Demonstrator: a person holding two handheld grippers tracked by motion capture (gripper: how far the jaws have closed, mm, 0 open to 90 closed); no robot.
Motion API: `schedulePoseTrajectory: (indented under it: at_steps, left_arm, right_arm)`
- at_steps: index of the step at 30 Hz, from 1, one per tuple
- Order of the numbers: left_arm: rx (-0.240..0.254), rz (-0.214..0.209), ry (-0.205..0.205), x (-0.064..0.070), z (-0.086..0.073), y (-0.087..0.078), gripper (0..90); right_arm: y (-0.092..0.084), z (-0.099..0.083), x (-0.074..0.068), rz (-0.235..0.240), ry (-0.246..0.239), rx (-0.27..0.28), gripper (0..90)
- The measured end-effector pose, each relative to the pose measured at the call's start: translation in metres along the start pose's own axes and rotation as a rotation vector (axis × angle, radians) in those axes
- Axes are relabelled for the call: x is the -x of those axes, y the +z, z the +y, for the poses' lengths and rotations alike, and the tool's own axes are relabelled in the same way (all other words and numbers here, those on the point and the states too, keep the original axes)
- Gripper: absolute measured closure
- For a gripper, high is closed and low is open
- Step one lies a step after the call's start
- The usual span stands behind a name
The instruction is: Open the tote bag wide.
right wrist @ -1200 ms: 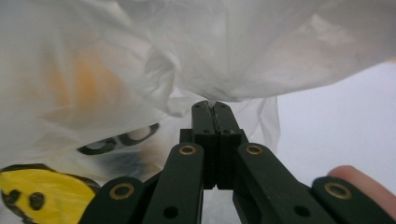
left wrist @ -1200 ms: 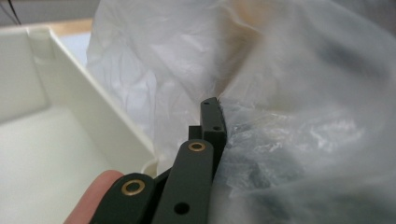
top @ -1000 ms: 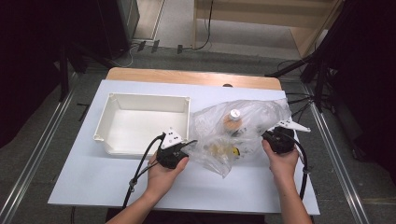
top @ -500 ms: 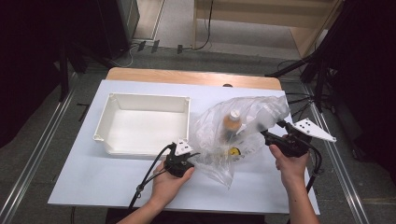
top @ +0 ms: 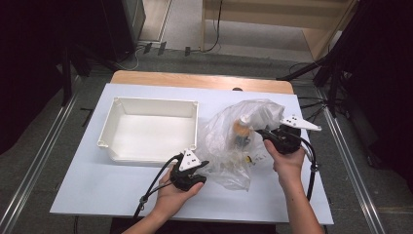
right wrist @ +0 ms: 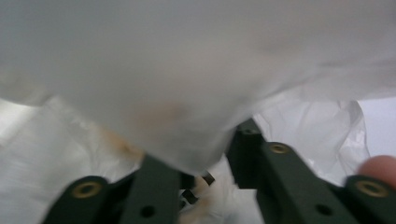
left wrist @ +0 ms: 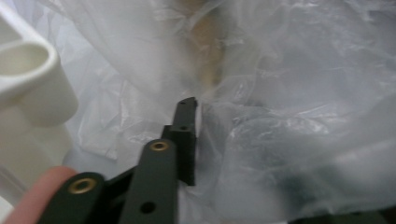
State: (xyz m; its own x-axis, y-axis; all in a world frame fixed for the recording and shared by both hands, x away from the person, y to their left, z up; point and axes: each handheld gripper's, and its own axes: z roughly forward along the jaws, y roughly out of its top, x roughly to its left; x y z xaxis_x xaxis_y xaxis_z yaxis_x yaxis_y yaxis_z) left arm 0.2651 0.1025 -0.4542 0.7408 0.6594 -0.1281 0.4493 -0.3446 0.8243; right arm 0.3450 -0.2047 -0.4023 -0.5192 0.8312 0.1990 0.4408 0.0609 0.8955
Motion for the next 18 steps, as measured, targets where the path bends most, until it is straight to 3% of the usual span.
schedulePoseTrajectory:
  at_steps: [3,9,18]
  left_arm:
    - [0.062,-0.005,0.020,0.006,0.004,-0.009,48.4]
    - [0.138,-0.008,0.030,0.020,0.016,-0.023,23.3]
    - [0.263,-0.024,0.061,0.037,0.035,-0.049,18.3]
  right_arm:
    - [0.007,-0.006,0.001,-0.032,0.002,-0.019,90.0]
    - [0.010,-0.009,0.001,-0.049,0.002,-0.023,90.0]
    - [0.016,-0.015,0.001,-0.072,0.000,-0.054,90.0]
